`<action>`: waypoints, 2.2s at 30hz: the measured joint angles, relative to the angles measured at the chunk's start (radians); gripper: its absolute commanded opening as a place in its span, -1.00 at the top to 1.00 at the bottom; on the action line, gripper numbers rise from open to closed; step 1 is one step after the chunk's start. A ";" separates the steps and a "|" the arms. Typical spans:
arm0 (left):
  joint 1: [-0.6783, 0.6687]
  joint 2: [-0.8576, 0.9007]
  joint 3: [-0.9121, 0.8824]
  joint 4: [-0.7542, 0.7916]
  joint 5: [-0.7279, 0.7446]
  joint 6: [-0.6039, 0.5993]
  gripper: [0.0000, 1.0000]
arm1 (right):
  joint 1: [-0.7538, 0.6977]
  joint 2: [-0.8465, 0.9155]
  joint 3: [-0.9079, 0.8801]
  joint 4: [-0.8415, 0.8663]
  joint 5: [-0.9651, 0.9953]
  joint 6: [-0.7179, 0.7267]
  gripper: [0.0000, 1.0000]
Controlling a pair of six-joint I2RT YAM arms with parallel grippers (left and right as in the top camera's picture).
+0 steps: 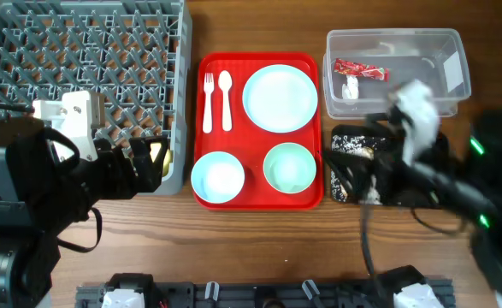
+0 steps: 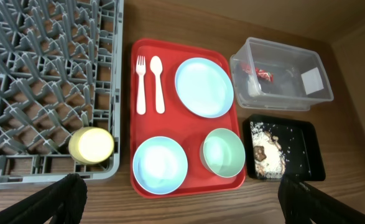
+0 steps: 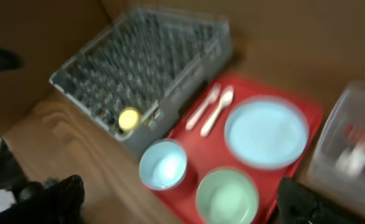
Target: Sort waste into correct bins and load items into the dishwasher rack
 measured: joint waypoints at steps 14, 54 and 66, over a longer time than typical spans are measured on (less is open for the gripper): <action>0.000 0.000 0.000 0.000 0.000 0.000 -1.00 | 0.000 -0.378 -0.514 0.434 0.004 -0.341 -1.00; 0.000 0.000 0.000 0.000 0.000 0.000 -1.00 | -0.001 -0.903 -1.455 1.069 0.106 -0.063 -0.99; 0.000 0.000 0.000 0.000 0.000 0.000 -1.00 | -0.001 -0.903 -1.455 1.069 0.106 -0.060 -1.00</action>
